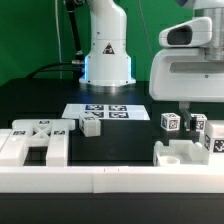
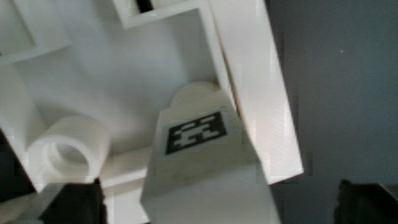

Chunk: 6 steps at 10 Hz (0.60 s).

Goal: Assemble chair

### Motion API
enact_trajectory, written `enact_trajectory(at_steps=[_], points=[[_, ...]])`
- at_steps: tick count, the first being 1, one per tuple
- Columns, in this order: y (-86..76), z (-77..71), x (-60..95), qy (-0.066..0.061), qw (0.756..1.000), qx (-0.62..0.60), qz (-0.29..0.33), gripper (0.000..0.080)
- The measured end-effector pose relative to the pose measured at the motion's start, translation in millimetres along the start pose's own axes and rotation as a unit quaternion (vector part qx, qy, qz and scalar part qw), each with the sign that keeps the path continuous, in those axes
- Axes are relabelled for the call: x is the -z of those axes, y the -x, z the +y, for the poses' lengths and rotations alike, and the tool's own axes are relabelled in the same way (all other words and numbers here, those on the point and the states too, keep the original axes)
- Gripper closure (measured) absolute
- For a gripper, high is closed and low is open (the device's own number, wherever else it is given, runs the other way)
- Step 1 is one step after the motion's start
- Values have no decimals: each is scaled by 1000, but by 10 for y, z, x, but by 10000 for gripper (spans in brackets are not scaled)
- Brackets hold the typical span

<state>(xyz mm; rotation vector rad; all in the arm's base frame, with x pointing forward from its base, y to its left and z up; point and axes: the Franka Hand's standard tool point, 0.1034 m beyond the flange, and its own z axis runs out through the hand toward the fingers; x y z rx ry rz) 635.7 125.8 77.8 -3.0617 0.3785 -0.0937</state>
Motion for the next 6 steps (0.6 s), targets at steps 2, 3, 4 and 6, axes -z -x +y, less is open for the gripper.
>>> enact_trajectory(at_steps=[2, 3, 4, 6], points=[[-14, 22, 1, 2, 997, 73, 2, 150], [-15, 33, -3, 2, 995, 100, 2, 150], [-15, 36, -3, 2, 995, 102, 2, 150], [-16, 37, -3, 2, 995, 98, 2, 412]])
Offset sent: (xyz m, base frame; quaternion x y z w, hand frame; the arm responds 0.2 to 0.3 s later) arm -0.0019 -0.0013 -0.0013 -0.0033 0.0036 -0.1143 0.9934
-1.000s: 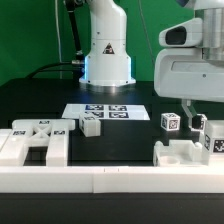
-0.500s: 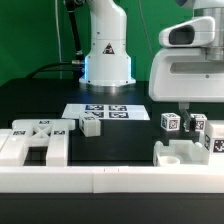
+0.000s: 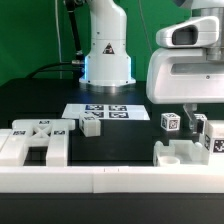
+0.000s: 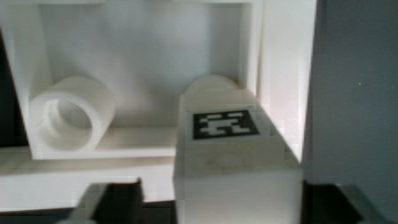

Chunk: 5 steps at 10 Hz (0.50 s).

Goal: Assemble chair

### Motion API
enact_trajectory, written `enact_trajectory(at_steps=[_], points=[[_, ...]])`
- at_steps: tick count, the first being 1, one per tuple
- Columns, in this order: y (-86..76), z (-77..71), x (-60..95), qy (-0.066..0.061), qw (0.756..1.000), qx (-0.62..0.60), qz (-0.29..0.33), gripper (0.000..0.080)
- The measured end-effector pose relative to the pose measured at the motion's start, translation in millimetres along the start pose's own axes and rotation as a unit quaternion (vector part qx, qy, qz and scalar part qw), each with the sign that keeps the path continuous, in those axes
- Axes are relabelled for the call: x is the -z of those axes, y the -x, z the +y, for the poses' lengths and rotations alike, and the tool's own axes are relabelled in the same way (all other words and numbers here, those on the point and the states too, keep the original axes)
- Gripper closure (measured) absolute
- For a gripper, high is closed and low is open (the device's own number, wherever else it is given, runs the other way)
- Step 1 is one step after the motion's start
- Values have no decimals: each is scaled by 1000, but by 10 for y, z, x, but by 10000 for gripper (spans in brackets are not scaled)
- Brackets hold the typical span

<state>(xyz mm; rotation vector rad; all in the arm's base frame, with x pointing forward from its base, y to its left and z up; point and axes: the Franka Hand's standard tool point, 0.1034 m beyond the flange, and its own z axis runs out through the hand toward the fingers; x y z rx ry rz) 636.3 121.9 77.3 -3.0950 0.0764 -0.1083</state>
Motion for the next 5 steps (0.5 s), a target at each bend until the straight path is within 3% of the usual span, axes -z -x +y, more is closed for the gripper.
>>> enact_trajectory(at_steps=[1, 3, 5], points=[[-1, 0, 1, 0, 1000, -15, 0, 513], [-1, 1, 1, 0, 1000, -15, 0, 512], [-2, 34, 0, 2, 995, -100, 0, 512]])
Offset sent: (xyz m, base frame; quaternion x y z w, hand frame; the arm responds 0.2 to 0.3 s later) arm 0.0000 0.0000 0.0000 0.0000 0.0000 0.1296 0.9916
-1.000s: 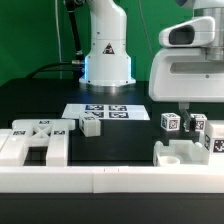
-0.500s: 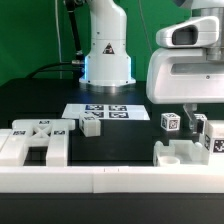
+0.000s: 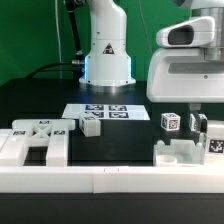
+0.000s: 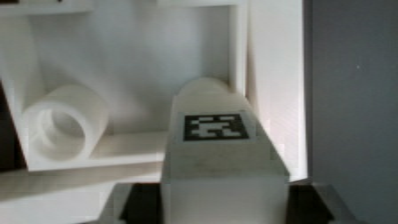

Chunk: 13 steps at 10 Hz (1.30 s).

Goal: Assemble chair

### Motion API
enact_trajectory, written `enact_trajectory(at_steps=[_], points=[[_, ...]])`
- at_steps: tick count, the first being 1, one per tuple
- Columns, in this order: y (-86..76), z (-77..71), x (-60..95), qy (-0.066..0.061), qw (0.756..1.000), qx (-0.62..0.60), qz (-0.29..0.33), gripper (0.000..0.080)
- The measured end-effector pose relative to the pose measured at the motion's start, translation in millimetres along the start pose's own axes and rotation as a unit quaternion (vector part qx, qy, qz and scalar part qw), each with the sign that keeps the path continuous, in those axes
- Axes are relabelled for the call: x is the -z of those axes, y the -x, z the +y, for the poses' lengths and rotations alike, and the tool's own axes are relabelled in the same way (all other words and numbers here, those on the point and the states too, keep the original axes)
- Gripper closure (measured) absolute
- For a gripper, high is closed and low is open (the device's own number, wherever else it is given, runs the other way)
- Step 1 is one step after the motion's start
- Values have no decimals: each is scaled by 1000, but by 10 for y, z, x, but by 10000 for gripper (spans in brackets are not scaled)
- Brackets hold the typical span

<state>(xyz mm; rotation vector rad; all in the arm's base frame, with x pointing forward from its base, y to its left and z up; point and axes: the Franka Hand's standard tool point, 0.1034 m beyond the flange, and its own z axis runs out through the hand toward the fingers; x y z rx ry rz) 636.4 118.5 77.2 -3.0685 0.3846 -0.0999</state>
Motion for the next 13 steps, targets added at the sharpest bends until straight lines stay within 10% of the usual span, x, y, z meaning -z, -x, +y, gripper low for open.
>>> enact_trajectory(at_steps=[6, 9, 13], points=[[-29, 161, 10, 16, 993, -120, -1, 509], [-28, 163, 29, 20, 995, -98, -2, 201], [-42, 336, 237, 22, 1000, 16, -7, 151]])
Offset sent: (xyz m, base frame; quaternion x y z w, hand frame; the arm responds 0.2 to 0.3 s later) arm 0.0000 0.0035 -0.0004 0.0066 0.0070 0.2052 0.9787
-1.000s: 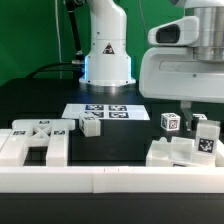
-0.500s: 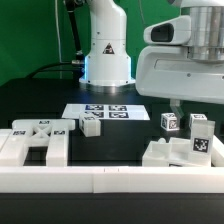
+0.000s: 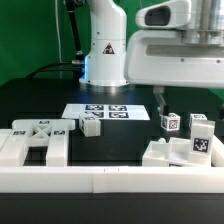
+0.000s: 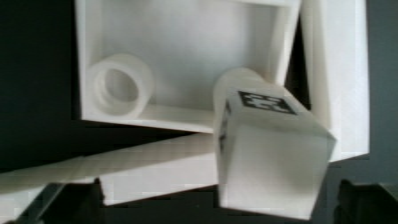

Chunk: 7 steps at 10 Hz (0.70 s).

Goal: Assemble chair

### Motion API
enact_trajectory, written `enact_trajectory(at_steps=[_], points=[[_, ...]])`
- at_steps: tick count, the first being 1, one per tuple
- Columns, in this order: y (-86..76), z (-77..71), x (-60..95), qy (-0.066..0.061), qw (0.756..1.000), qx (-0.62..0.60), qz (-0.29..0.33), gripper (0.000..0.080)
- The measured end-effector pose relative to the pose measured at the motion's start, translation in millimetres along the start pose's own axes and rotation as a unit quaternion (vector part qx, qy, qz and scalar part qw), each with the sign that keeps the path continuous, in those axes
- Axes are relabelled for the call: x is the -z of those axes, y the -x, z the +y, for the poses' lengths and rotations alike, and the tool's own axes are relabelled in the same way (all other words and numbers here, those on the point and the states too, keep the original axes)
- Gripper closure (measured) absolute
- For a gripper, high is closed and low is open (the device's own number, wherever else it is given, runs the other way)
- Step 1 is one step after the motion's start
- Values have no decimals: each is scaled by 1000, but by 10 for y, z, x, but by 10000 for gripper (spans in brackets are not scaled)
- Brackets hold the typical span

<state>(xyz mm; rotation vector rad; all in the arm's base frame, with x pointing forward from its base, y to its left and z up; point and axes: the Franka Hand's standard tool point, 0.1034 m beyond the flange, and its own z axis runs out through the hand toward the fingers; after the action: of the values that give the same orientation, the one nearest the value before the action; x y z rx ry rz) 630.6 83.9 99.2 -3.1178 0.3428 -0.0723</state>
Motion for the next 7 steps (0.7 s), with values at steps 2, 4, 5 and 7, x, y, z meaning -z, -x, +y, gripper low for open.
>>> enact_trajectory(at_steps=[2, 4, 5, 7], points=[[11, -18, -27, 1, 1000, 2, -1, 151], [11, -15, -30, 1, 1000, 1, -2, 151], [11, -15, -29, 1, 1000, 3, -2, 151], [185, 114, 17, 4, 989, 149, -10, 151]])
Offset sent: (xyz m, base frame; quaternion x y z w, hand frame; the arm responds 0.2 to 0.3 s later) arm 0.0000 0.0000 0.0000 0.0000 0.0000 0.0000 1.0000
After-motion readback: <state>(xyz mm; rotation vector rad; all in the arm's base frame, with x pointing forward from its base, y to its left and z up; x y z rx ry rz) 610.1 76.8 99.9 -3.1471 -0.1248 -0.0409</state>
